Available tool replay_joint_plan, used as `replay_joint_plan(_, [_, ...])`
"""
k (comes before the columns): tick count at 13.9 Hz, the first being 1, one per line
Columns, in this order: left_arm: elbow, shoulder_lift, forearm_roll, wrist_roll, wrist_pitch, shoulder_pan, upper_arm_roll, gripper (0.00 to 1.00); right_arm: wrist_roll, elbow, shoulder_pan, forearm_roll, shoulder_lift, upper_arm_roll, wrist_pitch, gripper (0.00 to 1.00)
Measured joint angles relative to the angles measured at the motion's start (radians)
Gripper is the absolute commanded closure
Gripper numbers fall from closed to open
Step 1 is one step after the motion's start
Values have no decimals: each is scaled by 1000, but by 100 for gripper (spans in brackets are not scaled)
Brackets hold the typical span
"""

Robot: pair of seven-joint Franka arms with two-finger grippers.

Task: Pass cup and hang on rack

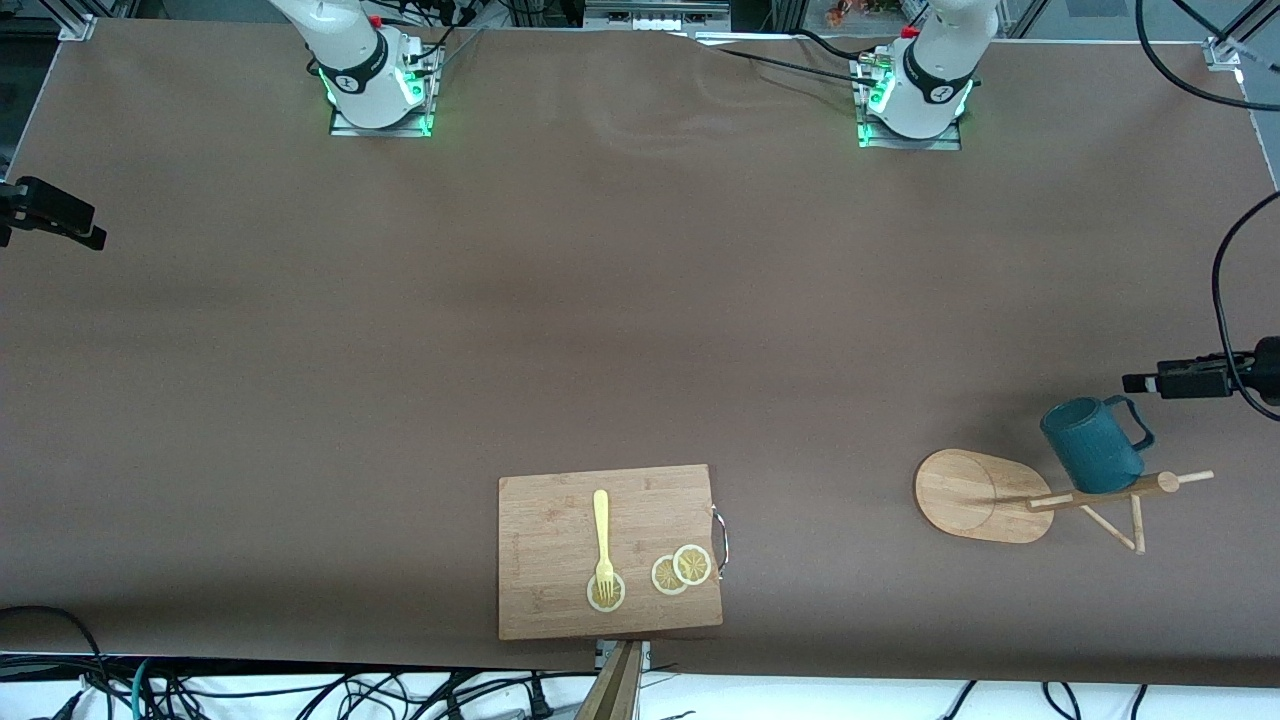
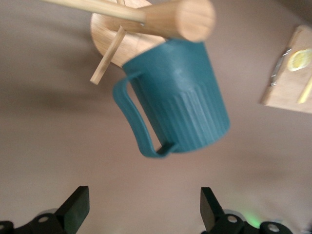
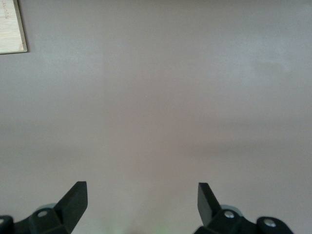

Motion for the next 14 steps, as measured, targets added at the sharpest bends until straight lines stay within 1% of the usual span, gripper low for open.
replay_joint_plan(3, [-16,-78,170,0,-5,-112,-2,0,0,0,0,0,1,0,0,0])
replay_joint_plan(5, [-42,-128,229,-2,-5,-183,-2,0,0,0,0,0,1,0,1,0])
replay_joint_plan(8, [-71,-210,238,-4,-4,-239,-4,0,0,0,0,0,1,0,1,0])
replay_joint_plan(11, [-120,-307,238,-2,1,-240,-19,0,-1,0,0,0,2,2,2,0])
replay_joint_plan(14, [-196,-371,238,31,42,-240,-37,0,-1,0,0,0,4,3,2,0])
